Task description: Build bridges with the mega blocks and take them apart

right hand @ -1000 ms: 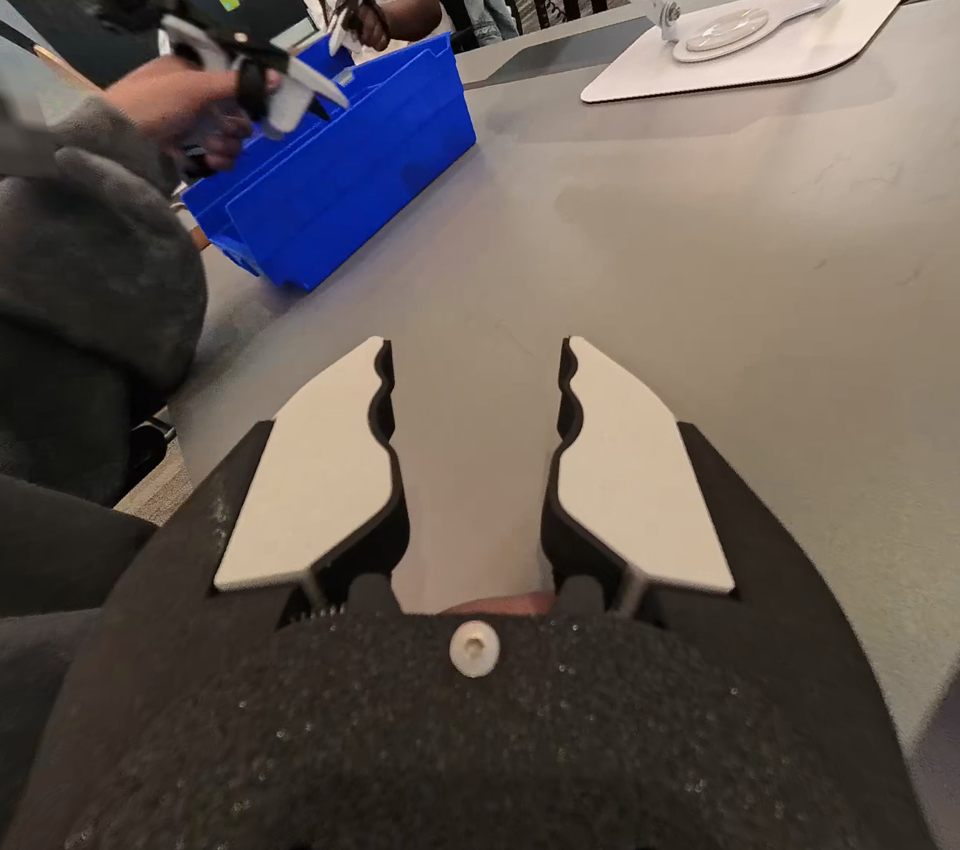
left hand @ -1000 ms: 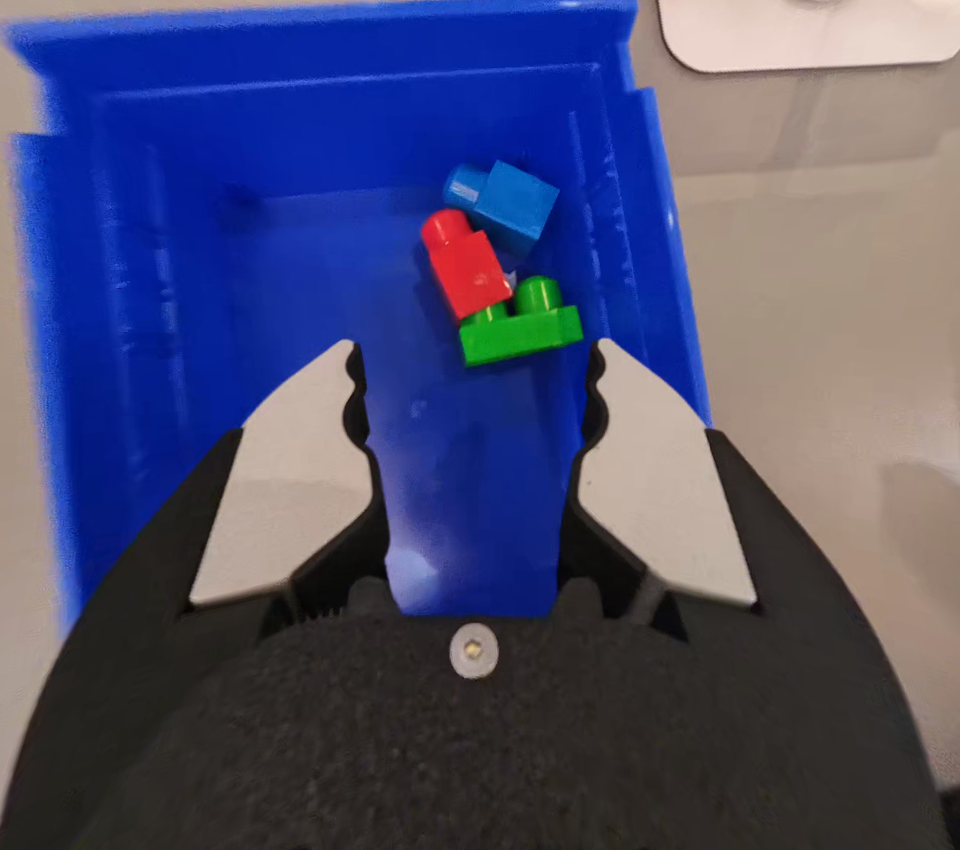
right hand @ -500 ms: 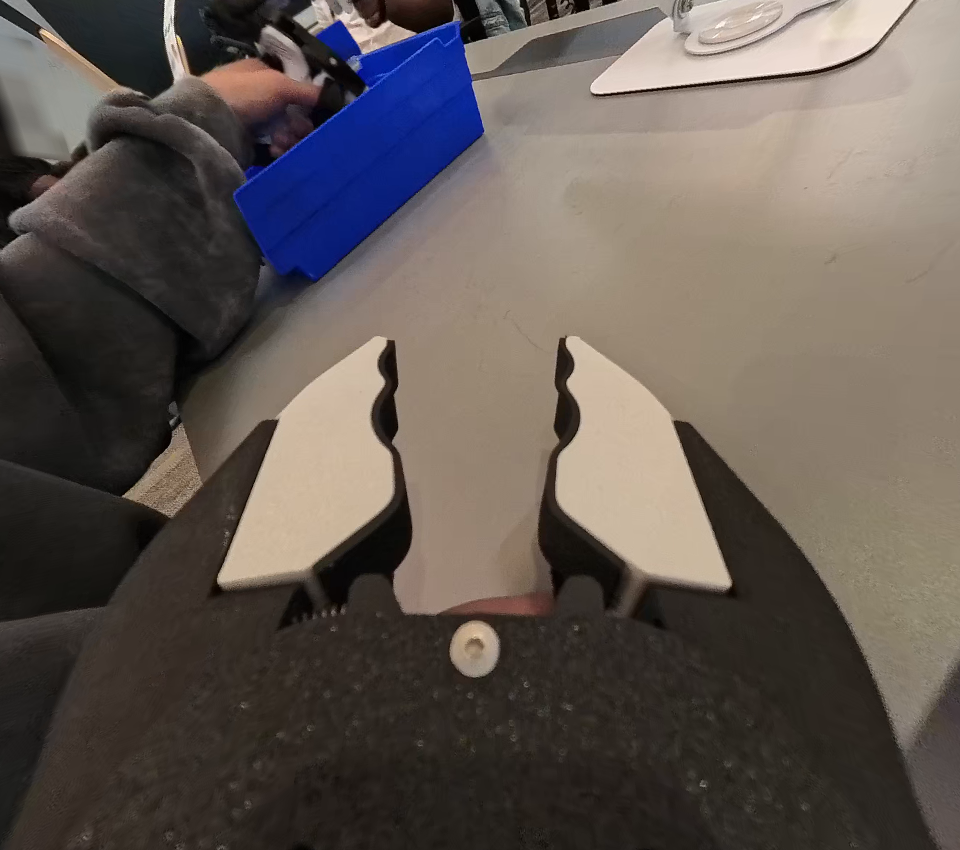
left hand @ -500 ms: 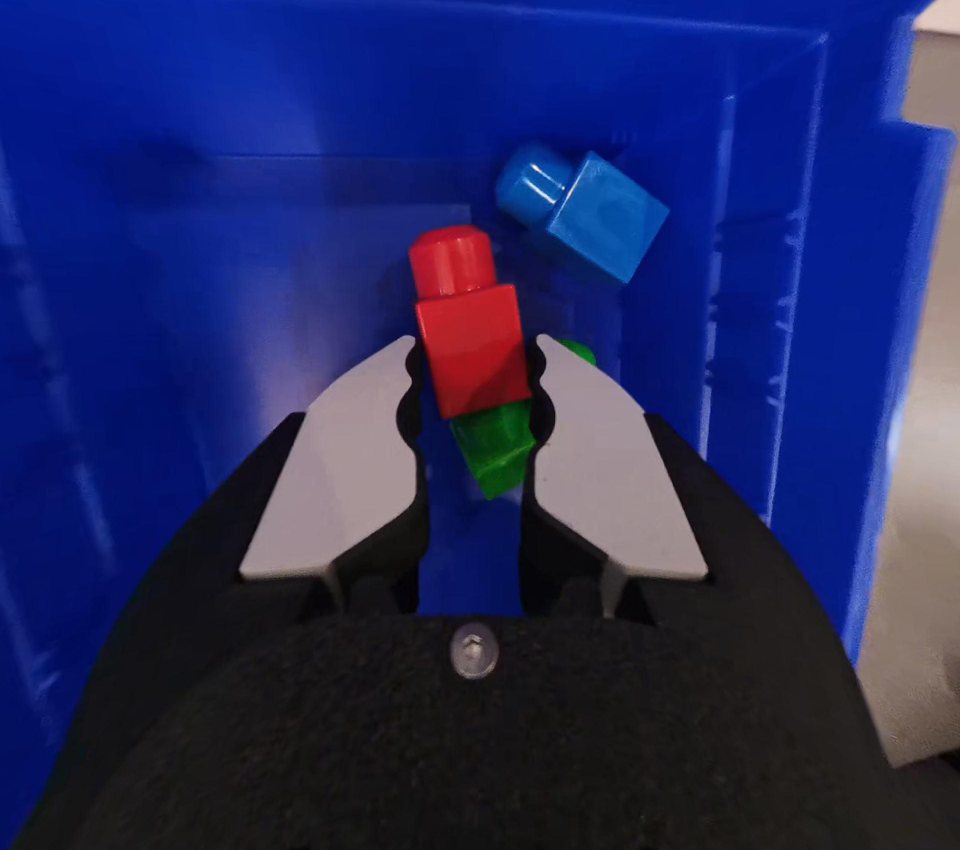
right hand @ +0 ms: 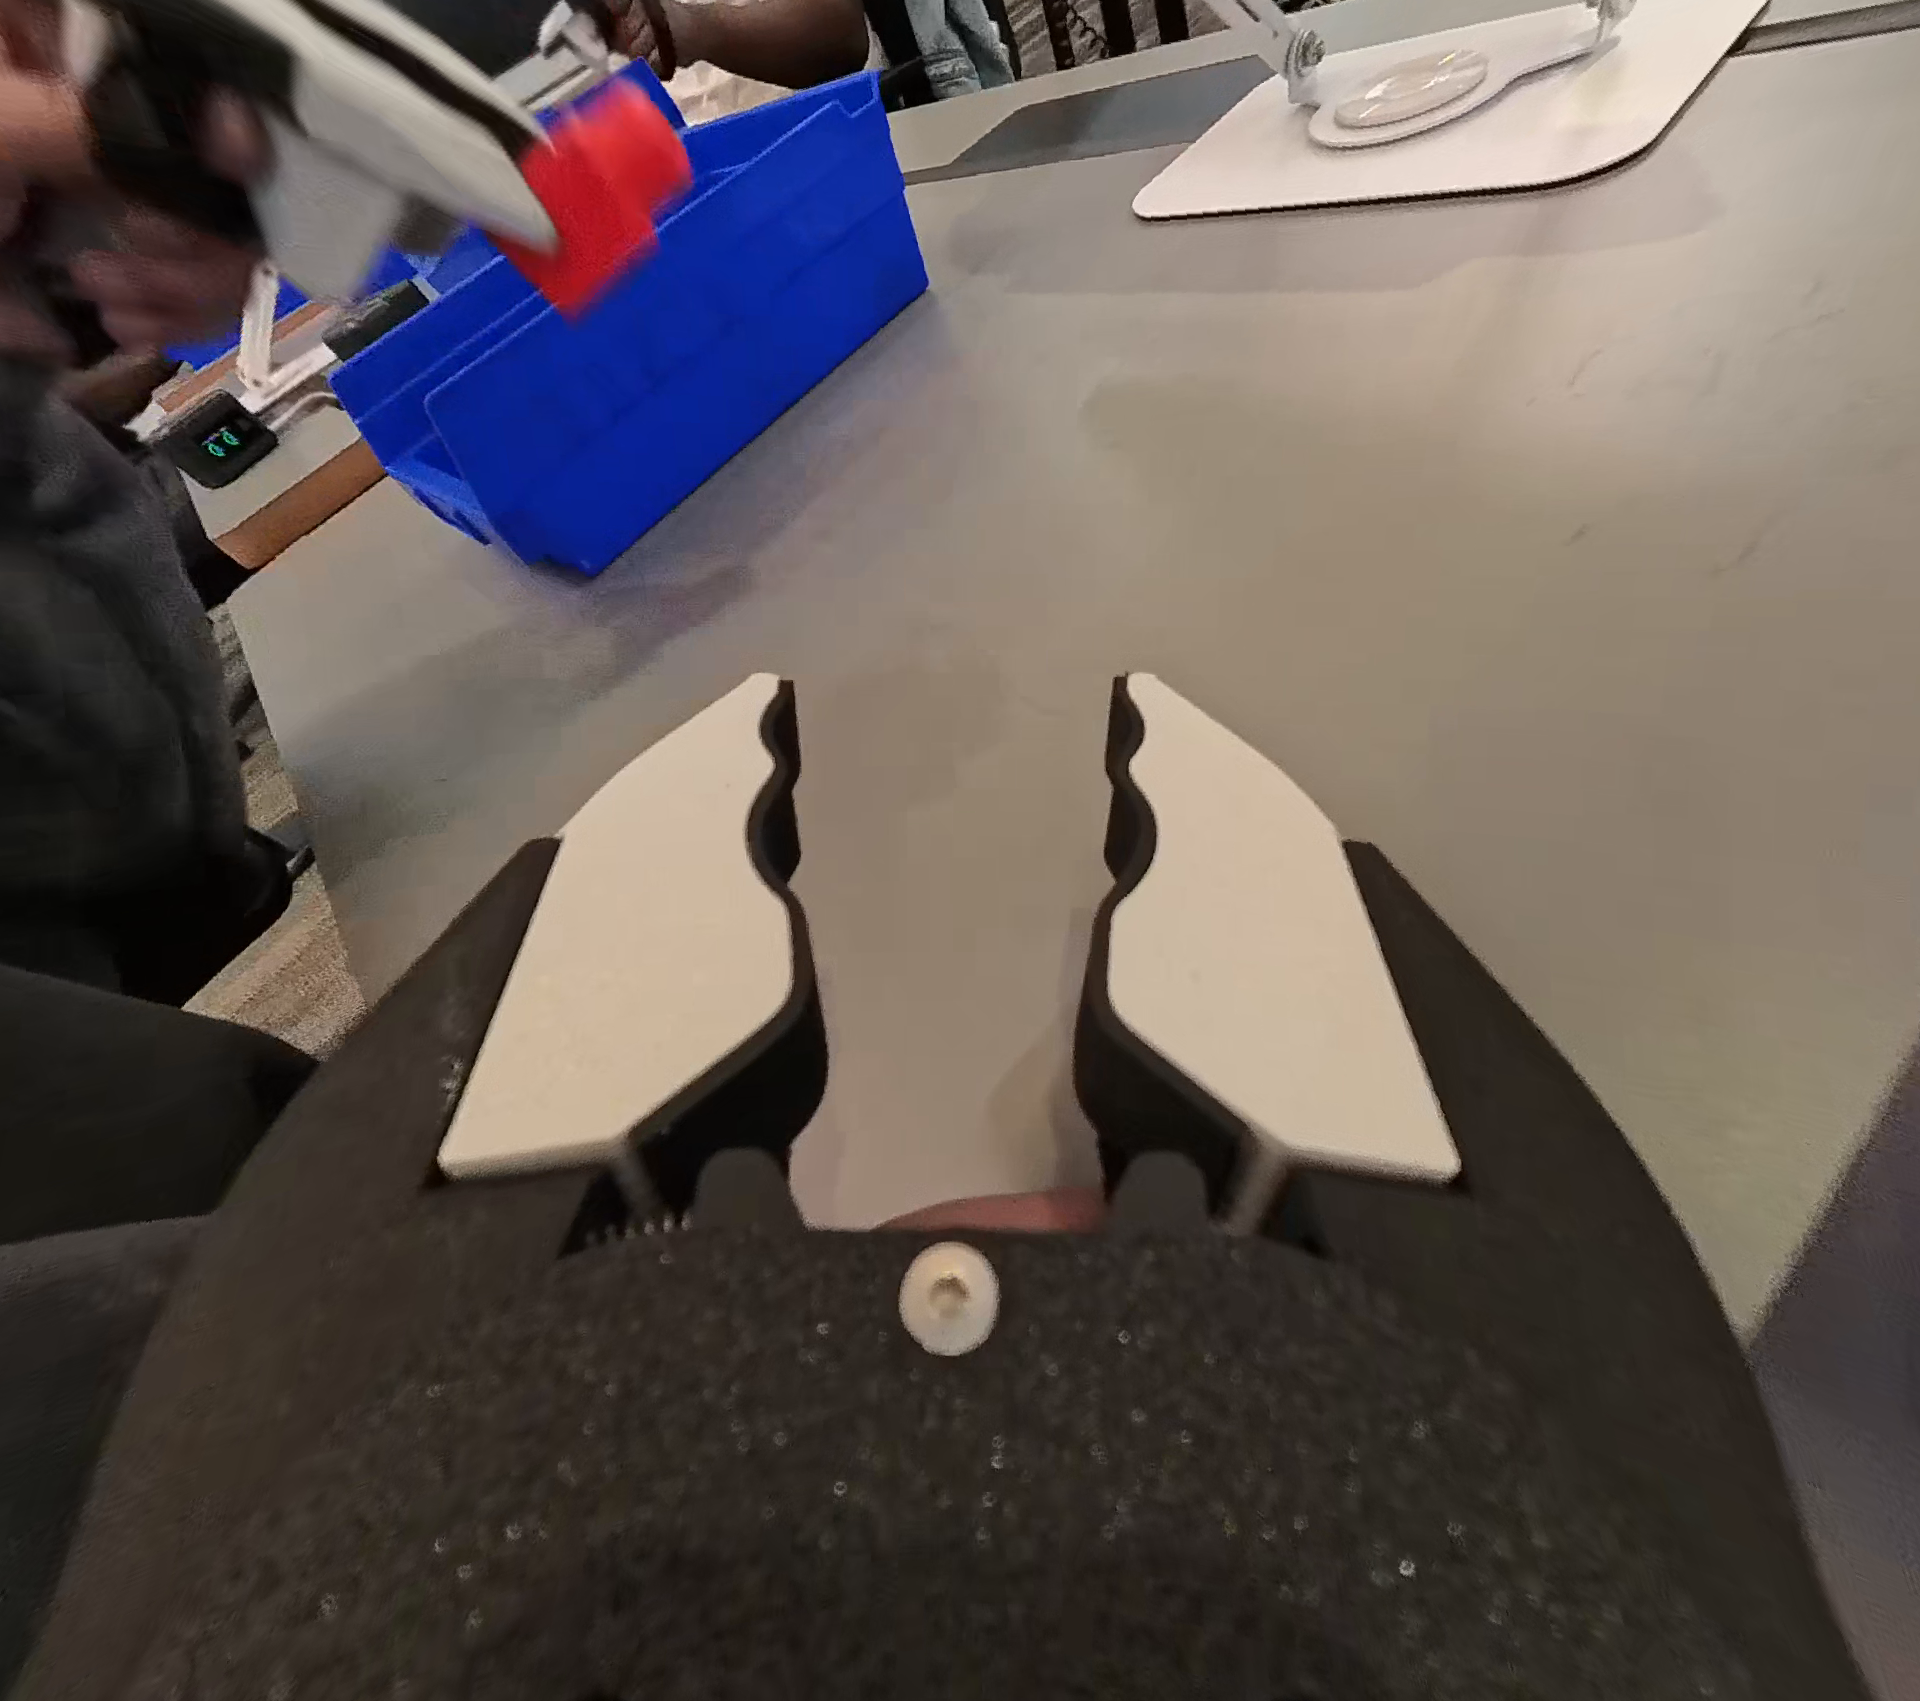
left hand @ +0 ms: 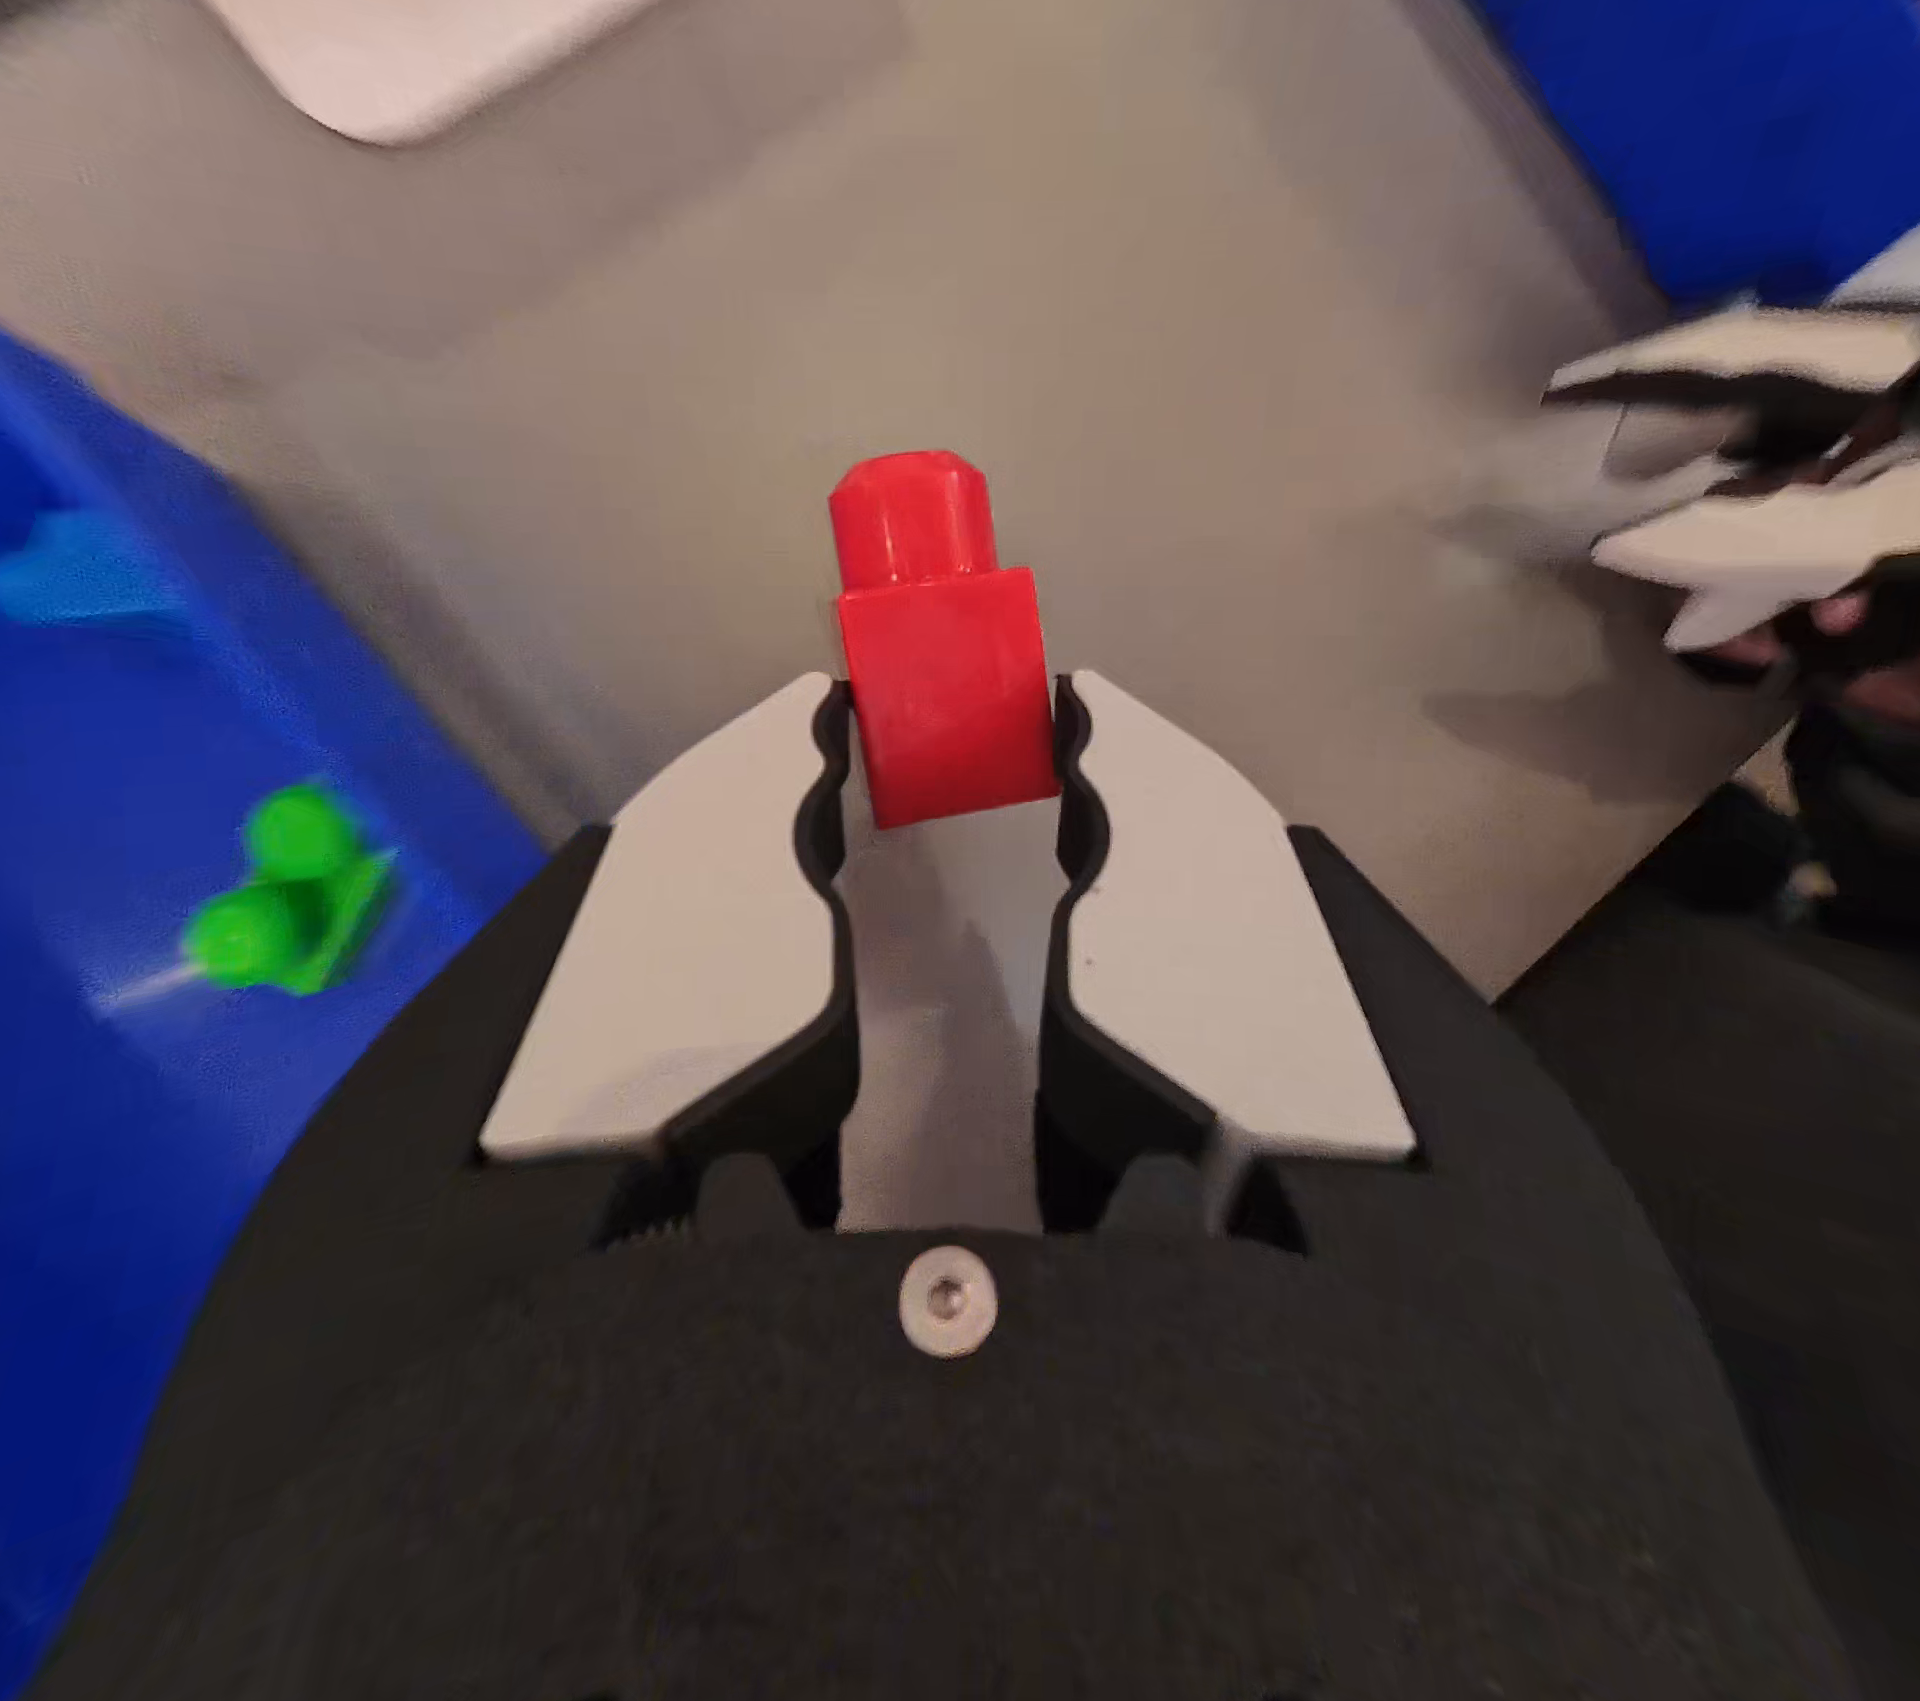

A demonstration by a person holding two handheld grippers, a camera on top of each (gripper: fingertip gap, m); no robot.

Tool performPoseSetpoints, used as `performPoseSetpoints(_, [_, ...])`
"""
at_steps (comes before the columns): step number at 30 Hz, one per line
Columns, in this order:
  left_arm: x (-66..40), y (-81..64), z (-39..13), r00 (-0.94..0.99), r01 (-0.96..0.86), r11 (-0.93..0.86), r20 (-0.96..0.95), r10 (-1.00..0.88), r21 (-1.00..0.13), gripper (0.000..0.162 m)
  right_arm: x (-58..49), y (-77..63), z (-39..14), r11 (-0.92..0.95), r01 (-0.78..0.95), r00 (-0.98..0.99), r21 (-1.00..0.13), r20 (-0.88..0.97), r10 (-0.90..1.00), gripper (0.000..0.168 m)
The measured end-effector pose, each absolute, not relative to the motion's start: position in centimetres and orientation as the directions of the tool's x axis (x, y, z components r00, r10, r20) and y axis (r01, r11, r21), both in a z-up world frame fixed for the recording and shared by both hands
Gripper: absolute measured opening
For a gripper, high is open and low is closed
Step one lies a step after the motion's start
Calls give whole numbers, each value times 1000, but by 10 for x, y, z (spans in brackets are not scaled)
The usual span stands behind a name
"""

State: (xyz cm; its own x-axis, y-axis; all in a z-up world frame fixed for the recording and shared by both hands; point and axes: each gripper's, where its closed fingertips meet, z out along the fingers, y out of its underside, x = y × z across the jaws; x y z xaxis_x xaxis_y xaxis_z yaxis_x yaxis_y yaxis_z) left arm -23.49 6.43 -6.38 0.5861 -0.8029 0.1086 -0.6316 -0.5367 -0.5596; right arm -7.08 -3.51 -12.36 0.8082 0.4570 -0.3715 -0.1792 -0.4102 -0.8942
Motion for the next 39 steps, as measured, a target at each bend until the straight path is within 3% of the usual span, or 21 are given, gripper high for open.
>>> performPoseSetpoints(6, [-207,49,-158,618,-709,-607,98,-780,-358,37,-65,-37,-122,-399,-172,820,-901,-355,449,57])
performPoseSetpoints(17, [-202,56,-185,671,-664,-663,116,-732,-347,36,-67,-37,-124,-413,-177,810,-893,-371,454,57])
performPoseSetpoints(19, [-200,53,-187,674,-658,-668,126,-728,-348,42,-67,-37,-124,-415,-181,808,-892,-375,454,57])
performPoseSetpoints(20, [-200,52,-184,678,-649,-673,131,-723,-355,52,-67,-37,-124,-415,-183,808,-891,-377,453,57])
performPoseSetpoints(25, [-231,50,-111,708,-560,-636,92,-700,-531,54,-67,-38,-124,-416,-184,806,-891,-379,456,57])
performPoseSetpoints(28, [-297,64,-69,761,-536,-633,4,-648,-559,67,-67,-38,-124,-419,-189,801,-888,-387,457,57])
performPoseSetpoints(30, [-335,80,-53,751,-557,-597,-43,-659,-578,65,-67,-38,-125,-424,-192,797,-885,-392,459,57])
performPoseSetpoints(35, [-389,137,-88,598,-733,-479,-122,-792,-483,62,-69,-37,-125,-424,-187,796,-886,-390,462,56])
performPoseSetpoints(39, [-407,161,-154,482,-843,-439,-73,-873,-309,65,-72,-37,-126,-422,-158,811,-893,-361,461,56])
